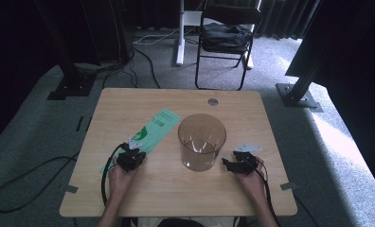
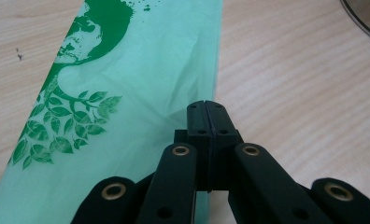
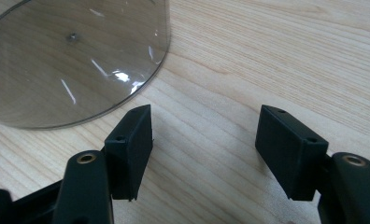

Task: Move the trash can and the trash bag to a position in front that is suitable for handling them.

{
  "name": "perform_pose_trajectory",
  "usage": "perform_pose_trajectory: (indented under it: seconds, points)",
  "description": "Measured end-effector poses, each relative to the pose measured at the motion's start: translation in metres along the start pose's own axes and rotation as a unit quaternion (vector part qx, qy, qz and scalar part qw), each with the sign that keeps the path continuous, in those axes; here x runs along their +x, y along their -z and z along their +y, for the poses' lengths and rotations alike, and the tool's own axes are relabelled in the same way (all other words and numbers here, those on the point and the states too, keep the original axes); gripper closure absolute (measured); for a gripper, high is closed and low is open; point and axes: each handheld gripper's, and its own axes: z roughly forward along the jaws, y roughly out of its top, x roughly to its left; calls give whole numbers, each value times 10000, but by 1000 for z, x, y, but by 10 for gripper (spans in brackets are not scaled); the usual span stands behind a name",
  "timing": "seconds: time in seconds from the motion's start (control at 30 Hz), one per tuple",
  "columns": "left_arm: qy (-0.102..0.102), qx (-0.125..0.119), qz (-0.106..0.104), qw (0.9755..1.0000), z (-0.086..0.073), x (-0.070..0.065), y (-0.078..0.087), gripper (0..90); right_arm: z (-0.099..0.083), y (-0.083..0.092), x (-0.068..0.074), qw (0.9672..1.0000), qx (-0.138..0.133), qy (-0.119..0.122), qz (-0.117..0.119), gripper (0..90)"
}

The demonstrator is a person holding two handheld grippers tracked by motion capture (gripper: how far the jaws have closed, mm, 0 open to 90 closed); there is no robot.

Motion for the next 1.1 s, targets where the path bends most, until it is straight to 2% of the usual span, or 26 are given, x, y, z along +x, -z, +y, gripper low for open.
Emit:
perform_pose_trajectory:
  seconds: [0.13,0.2,0.3,0.43,0.53,0.73,1.1]
  points:
    - [12,4,-37,10000,3,-4,0,894,0,0,0,10000,1,11,-5,359]
    - [82,-70,-8,9999,8,-4,-1,788,0,0,0,10000,-5,7,7,358]
    - [220,-93,46,9997,21,-4,-6,676,0,0,0,10000,-6,15,1,357]
    - [208,-43,78,9997,35,-3,-17,623,0,0,0,10000,-8,4,15,357]
    - [218,-12,121,9997,40,-1,-23,610,0,0,0,10000,-14,3,25,357]
    - [198,43,10,9998,41,2,-31,608,0,0,-1,10000,-23,-2,38,357]
    - [65,0,-190,9998,41,-4,-34,621,0,-1,0,10000,-38,7,34,354]
